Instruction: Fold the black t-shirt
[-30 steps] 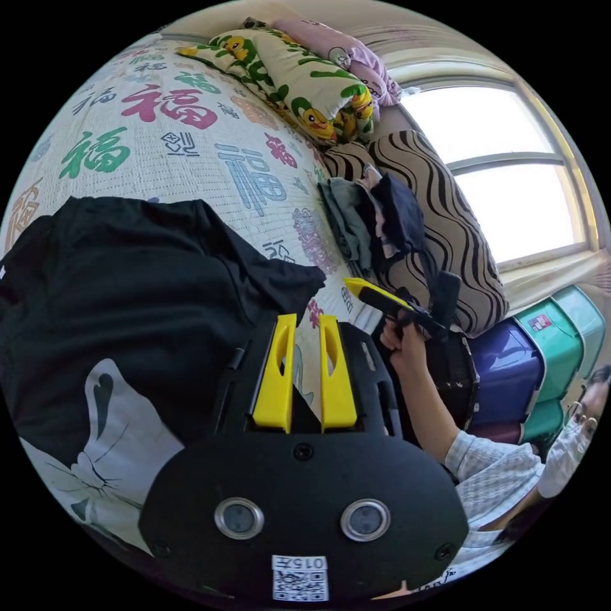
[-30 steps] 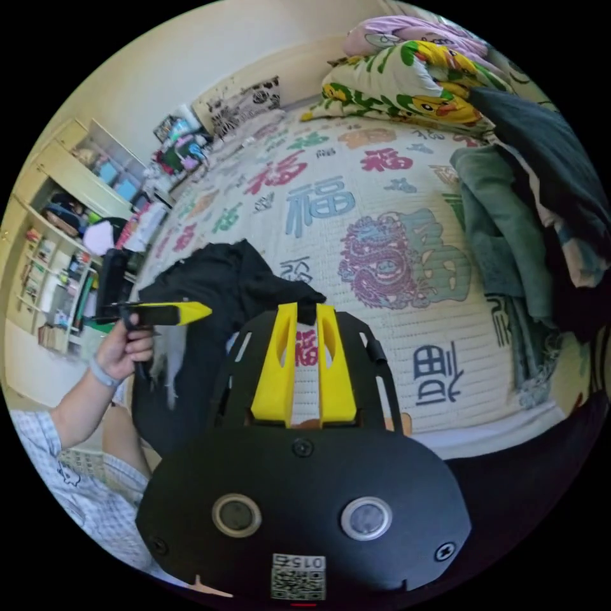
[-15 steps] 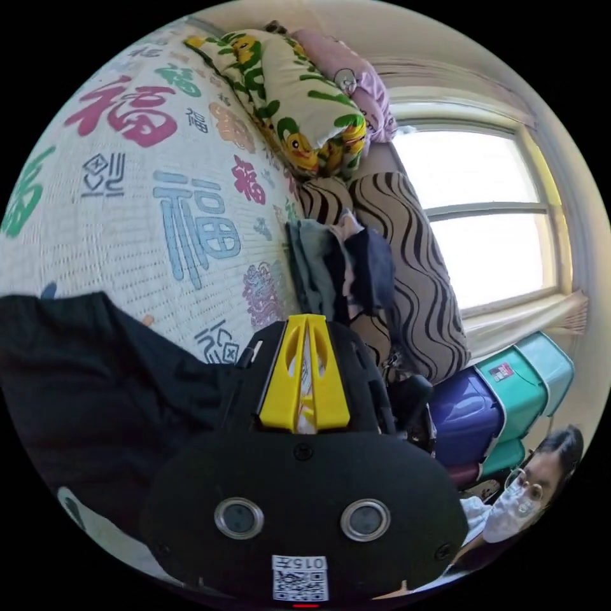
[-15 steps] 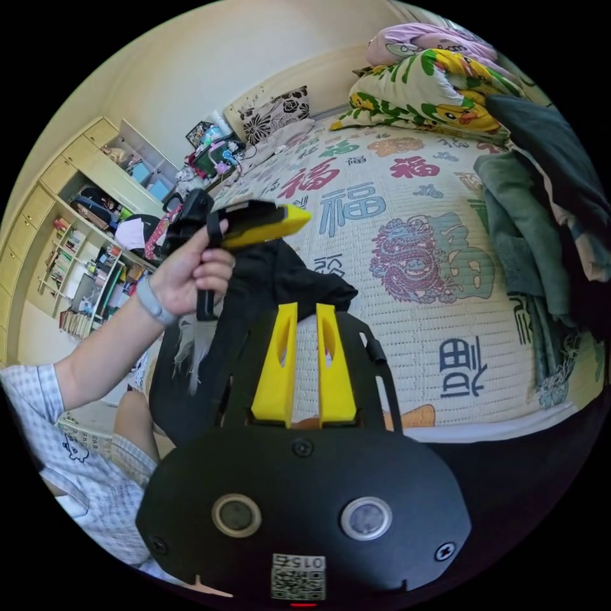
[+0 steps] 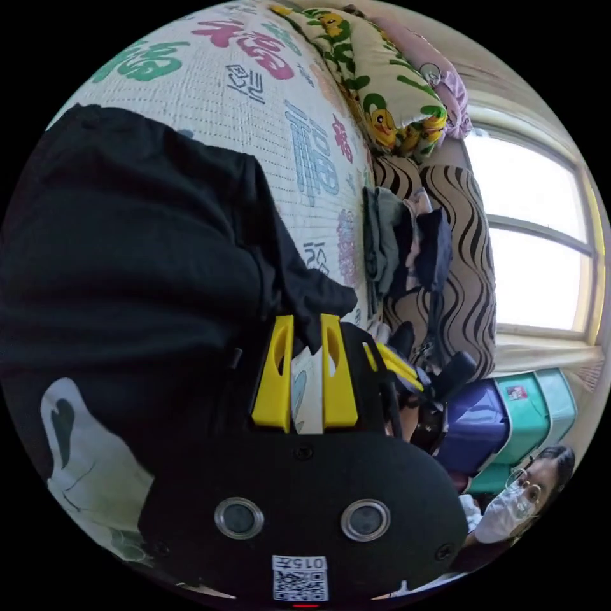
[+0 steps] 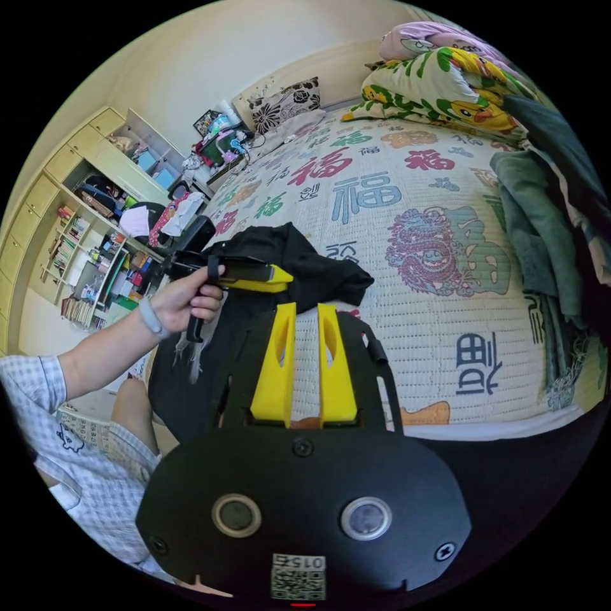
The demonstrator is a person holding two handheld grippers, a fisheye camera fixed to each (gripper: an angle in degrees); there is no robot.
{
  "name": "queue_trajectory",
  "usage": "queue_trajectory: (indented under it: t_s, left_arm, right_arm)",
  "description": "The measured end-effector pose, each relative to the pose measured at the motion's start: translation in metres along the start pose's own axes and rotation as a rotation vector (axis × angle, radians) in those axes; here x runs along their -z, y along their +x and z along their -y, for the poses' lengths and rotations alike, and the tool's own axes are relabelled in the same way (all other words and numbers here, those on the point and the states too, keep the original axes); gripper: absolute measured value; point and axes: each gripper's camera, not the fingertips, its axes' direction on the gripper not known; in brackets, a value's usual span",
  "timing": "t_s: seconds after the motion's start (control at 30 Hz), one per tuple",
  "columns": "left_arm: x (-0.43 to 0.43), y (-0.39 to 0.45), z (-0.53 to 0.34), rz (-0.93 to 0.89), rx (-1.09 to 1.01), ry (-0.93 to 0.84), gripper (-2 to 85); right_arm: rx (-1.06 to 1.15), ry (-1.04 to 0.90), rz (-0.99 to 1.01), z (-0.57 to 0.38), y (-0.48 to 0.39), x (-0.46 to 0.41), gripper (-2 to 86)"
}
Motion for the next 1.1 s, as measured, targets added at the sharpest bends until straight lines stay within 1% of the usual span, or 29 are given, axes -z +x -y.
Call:
queue_trajectory:
  t_s: [0.07,0.13,0.17,0.23,0.27,0.3,0.47,0.57,0.63,0.7,0.77,0.83,0.93,1.0,1.03,1.07,1.1]
  left_arm:
    - [0.003,0.018,0.007,-0.109,-0.063,0.062,1.0]
    - [0.006,0.036,0.017,-0.2,-0.128,0.116,1.4]
    - [0.007,0.045,0.025,-0.251,-0.16,0.155,3.5]
    - [0.002,0.048,0.035,-0.324,-0.186,0.159,6.4]
    - [-0.002,0.046,0.039,-0.362,-0.182,0.122,7.4]
    - [-0.003,0.044,0.038,-0.36,-0.176,0.106,7.5]
    - [0.019,0.033,-0.003,-0.041,-0.265,0.051,7.9]
    - [0.037,0.017,-0.04,0.001,-0.275,0.055,8.1]
    - [0.049,0.01,-0.069,0.011,-0.3,0.052,8.0]
    - [0.065,0.002,-0.103,0.016,-0.332,0.059,8.0]
    - [0.095,-0.014,-0.154,0.029,-0.347,0.108,7.9]
    - [0.119,-0.032,-0.194,0.045,-0.325,0.14,7.8]
    - [0.171,-0.063,-0.268,0.091,-0.26,0.205,7.9]
    - [0.21,-0.075,-0.319,0.172,-0.231,0.251,7.9]
    - [0.237,-0.083,-0.355,0.245,-0.2,0.276,8.0]
    - [0.265,-0.092,-0.392,0.325,-0.152,0.29,8.3]
    - [0.279,-0.097,-0.411,0.362,-0.12,0.299,8.4]
  right_arm:
    - [-0.002,-0.001,-0.011,-0.001,0.002,0.0,6.4]
    - [-0.026,0.027,-0.017,-0.003,0.006,0.001,6.4]
    - [-0.035,0.038,-0.017,-0.004,0.007,0.001,6.5]
    - [-0.073,0.064,-0.01,-0.004,0.013,-0.003,7.2]
    - [-0.081,0.063,-0.008,-0.004,0.014,-0.005,7.5]
    - [-0.101,0.057,-0.017,-0.002,0.017,-0.011,8.4]
    - [-0.214,0.092,-0.059,0.007,0.037,-0.03,10.9]
    - [-0.233,0.039,0.065,0.021,0.049,-0.053,9.1]
    - [-0.226,-0.011,0.11,0.029,0.05,-0.064,3.6]
    - [-0.219,0.014,0.064,0.026,0.044,-0.056,2.8]
    - [-0.204,0.013,0.004,0.022,0.035,-0.046,2.5]
    - [-0.164,-0.056,-0.133,0.019,0.018,-0.045,2.5]
    - [-0.154,-0.126,-0.204,0.021,0.008,-0.058,3.8]
    - [-0.152,-0.142,-0.22,0.019,0.002,-0.06,5.6]
    - [-0.126,-0.13,-0.207,0.013,-0.008,-0.059,6.7]
    - [-0.11,-0.126,-0.188,0.009,-0.014,-0.058,6.8]
    - [-0.072,-0.143,-0.134,-0.002,-0.026,-0.059,7.0]
